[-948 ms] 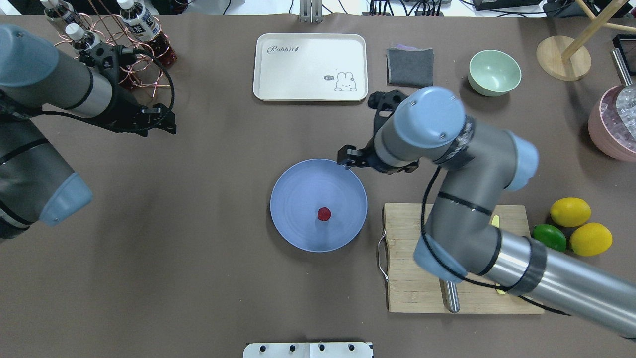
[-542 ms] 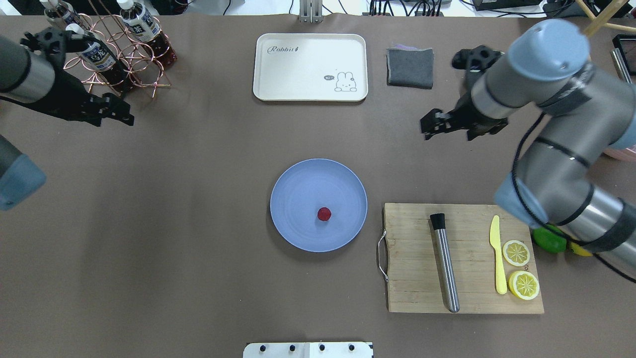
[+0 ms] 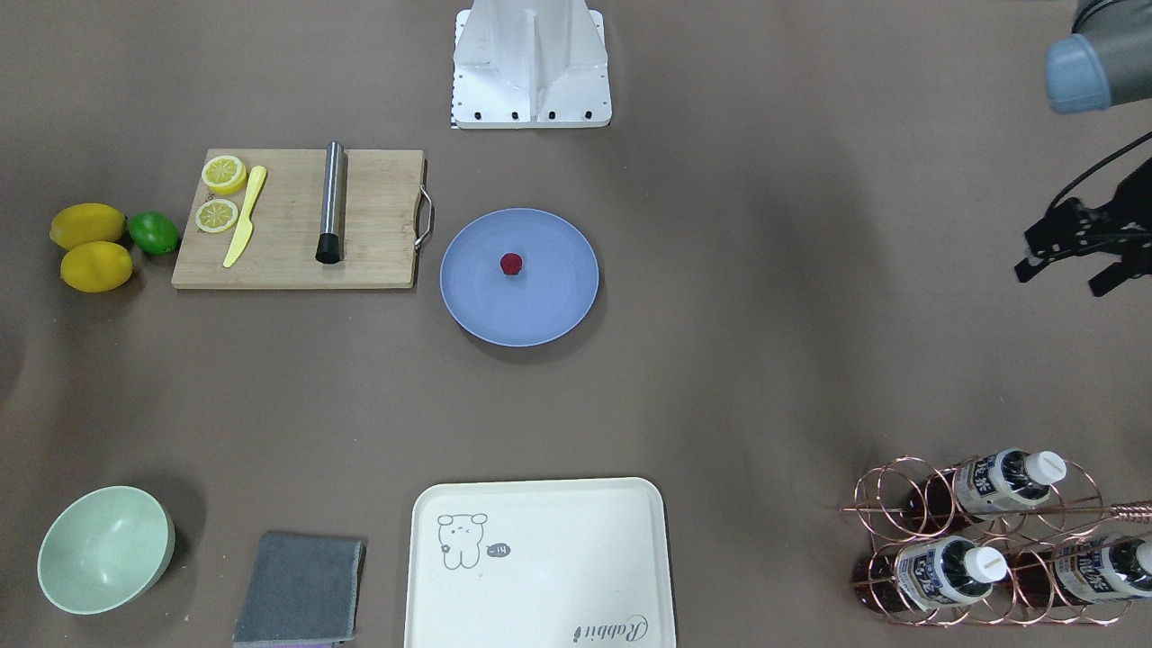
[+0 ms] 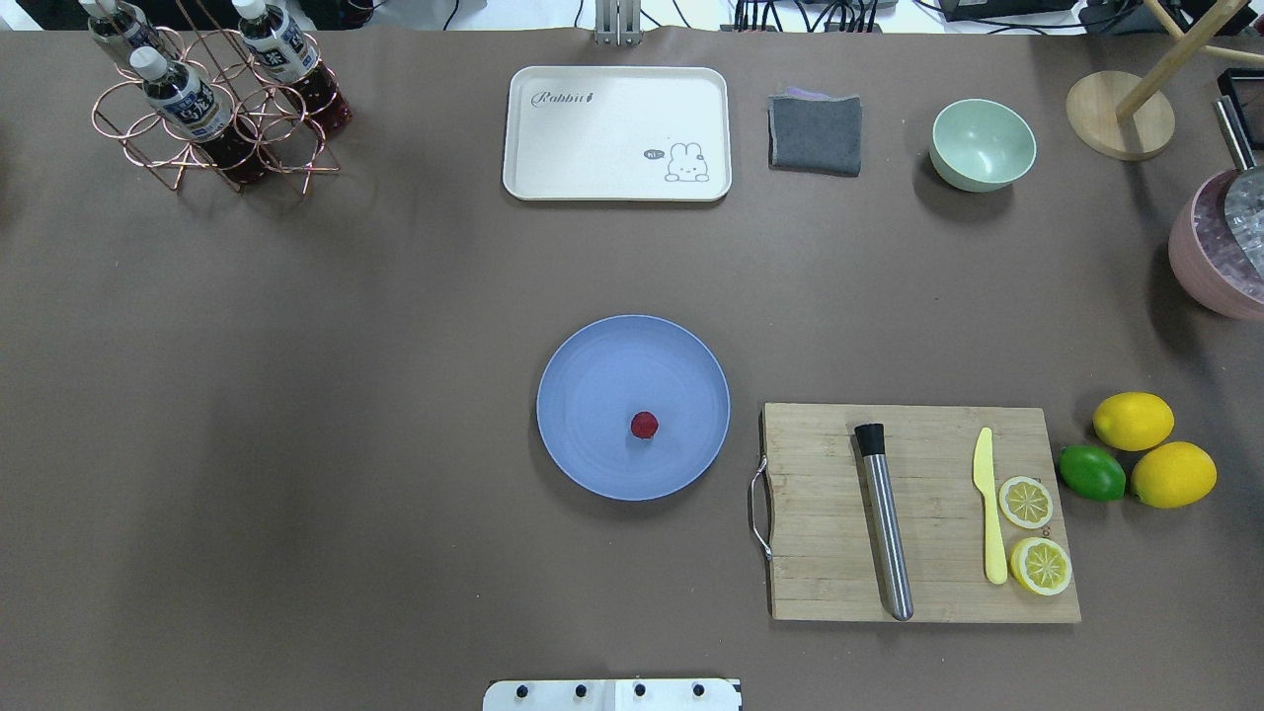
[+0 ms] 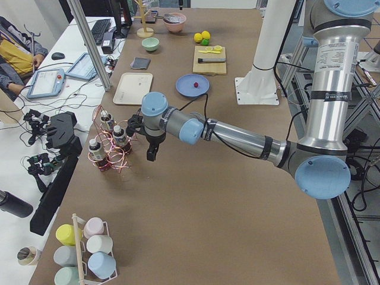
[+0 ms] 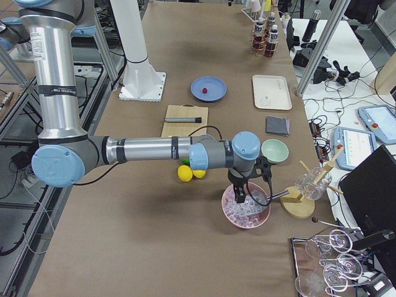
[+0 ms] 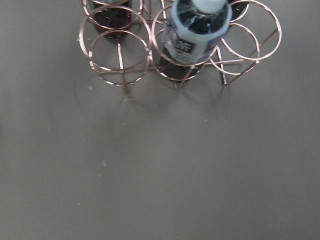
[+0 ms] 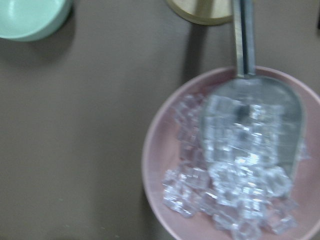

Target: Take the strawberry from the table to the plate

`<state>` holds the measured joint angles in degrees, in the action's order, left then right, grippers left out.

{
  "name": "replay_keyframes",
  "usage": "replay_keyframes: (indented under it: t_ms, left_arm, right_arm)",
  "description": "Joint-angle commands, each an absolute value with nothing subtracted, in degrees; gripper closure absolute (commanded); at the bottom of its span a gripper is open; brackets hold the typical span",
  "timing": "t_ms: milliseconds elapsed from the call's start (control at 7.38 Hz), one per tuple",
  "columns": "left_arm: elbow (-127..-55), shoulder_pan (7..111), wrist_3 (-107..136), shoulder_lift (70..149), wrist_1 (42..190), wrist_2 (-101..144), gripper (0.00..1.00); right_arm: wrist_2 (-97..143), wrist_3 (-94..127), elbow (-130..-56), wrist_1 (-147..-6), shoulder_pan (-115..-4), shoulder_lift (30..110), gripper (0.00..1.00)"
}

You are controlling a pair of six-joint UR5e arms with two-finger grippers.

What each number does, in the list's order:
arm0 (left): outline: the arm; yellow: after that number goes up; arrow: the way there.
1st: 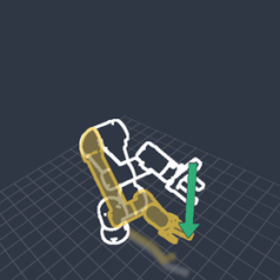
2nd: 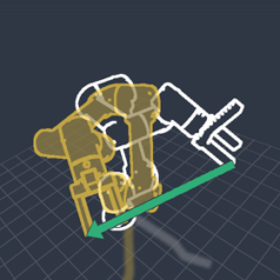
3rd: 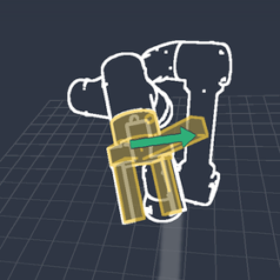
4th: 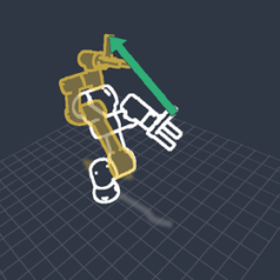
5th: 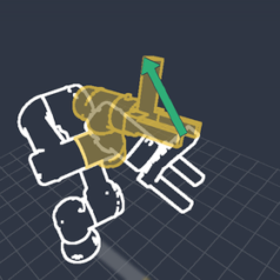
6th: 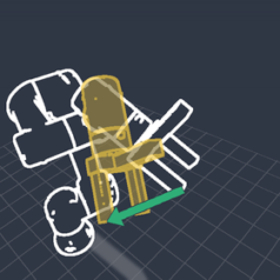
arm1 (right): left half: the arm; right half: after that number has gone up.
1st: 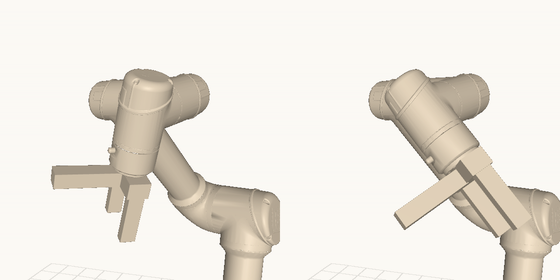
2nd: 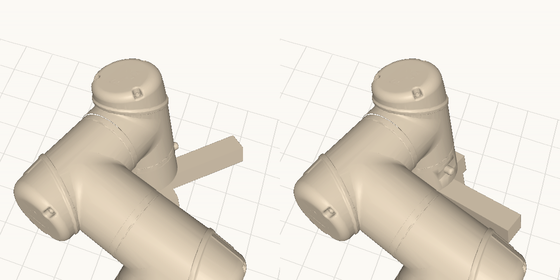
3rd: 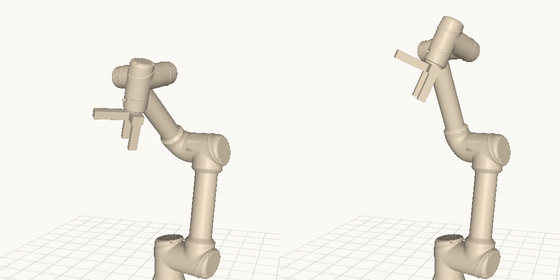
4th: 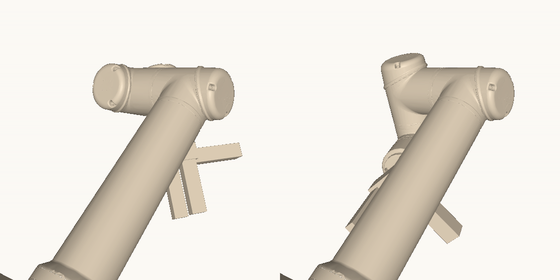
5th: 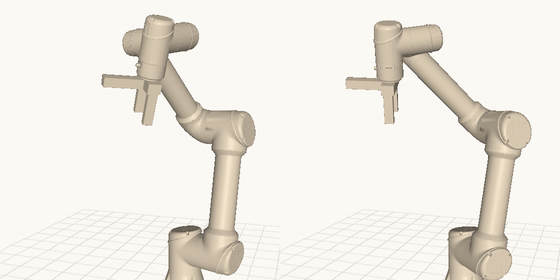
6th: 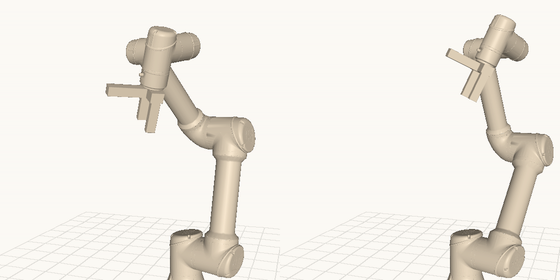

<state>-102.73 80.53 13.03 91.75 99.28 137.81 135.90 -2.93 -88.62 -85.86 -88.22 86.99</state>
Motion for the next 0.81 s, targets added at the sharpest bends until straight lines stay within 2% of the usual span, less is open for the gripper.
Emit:
replay_keyframes:
  t_ms: [0,677]
  left_arm:
    - [-102.6,83.0,10.9,89.3,98.9,137.5,0.03]
    - [-102.3,85.7,10.2,86.8,99.8,136.8,0.03]
  right_arm:
    - [135.8,-6.1,-86.5,-85.9,-92.4,88.0,0.00]
    - [135.6,-6.1,-87.0,-85.7,-93.4,88.6,0.00]
